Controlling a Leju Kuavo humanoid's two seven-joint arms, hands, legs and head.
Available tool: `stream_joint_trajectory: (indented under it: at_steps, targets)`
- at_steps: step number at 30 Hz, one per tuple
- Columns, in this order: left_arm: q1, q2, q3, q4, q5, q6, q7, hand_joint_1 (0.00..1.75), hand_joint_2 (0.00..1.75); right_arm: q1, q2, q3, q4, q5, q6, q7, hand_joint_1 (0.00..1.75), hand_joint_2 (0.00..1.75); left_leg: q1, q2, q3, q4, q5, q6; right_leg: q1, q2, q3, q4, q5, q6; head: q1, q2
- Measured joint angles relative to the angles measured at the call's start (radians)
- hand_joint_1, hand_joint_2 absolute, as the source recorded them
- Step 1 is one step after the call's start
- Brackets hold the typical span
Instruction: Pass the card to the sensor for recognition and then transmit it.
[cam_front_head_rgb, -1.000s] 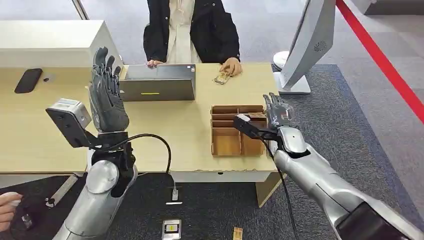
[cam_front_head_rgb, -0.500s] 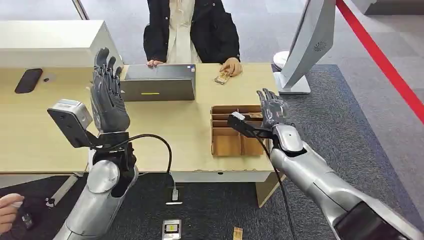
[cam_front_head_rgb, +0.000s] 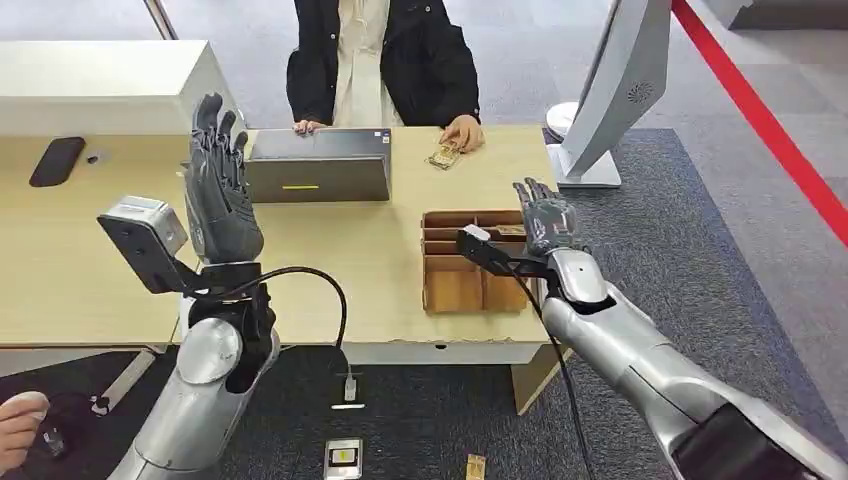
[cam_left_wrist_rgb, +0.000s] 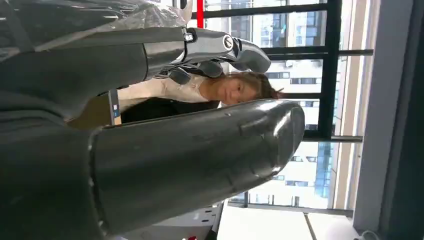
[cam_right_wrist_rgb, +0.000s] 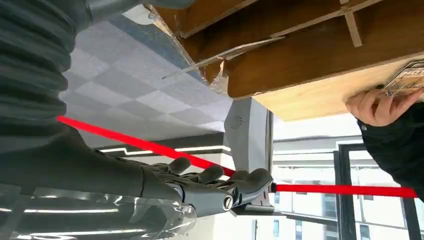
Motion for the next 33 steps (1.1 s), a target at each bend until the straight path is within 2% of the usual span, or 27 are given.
stream_joint_trajectory:
  at_steps: [1, 18, 28, 30, 33]
  targets:
    - [0.0, 0.0, 0.0, 0.0, 0.0, 0.0, 0.0, 0.0, 0.0, 0.0, 0.0, 0.001, 0.0, 0.0, 0.0, 0.0, 1.75, 1.75, 0.0, 0.0, 0.0, 0.0, 0.0, 0.0, 0.0, 0.0, 0.0, 0.0, 0.0, 0.0, 0.0, 0.0]
    - [0.0, 0.0, 0.0, 0.0, 0.0, -0.004, 0.001, 0.0, 0.0, -0.005, -0.008, 0.007, -0.003, -0.038, 0.046, 0.009, 1.75, 1.75, 0.0, 0.0, 0.0, 0.0, 0.0, 0.0, 0.0, 0.0, 0.0, 0.0, 0.0, 0.0, 0.0, 0.0]
    - [0.001, 0.0, 0.001, 0.006, 0.0, -0.007, -0.003, 0.0, 0.0, -0.003, -0.023, 0.007, -0.03, -0.058, -0.016, 0.012, 1.75, 1.75, 0.0, 0.0, 0.0, 0.0, 0.0, 0.0, 0.0, 0.0, 0.0, 0.0, 0.0, 0.0, 0.0, 0.0]
    - [0.001, 0.0, 0.001, 0.006, 0.0, -0.006, -0.005, 0.0, 0.0, -0.001, -0.027, 0.007, -0.044, -0.059, -0.047, 0.012, 1.75, 1.75, 0.0, 0.0, 0.0, 0.0, 0.0, 0.0, 0.0, 0.0, 0.0, 0.0, 0.0, 0.0, 0.0, 0.0]
    - [0.001, 0.0, 0.002, 0.006, -0.001, -0.002, -0.009, 0.0, 0.0, 0.005, -0.032, 0.004, -0.074, -0.046, -0.138, 0.006, 1.75, 1.75, 0.0, 0.0, 0.0, 0.0, 0.0, 0.0, 0.0, 0.0, 0.0, 0.0, 0.0, 0.0, 0.0, 0.0]
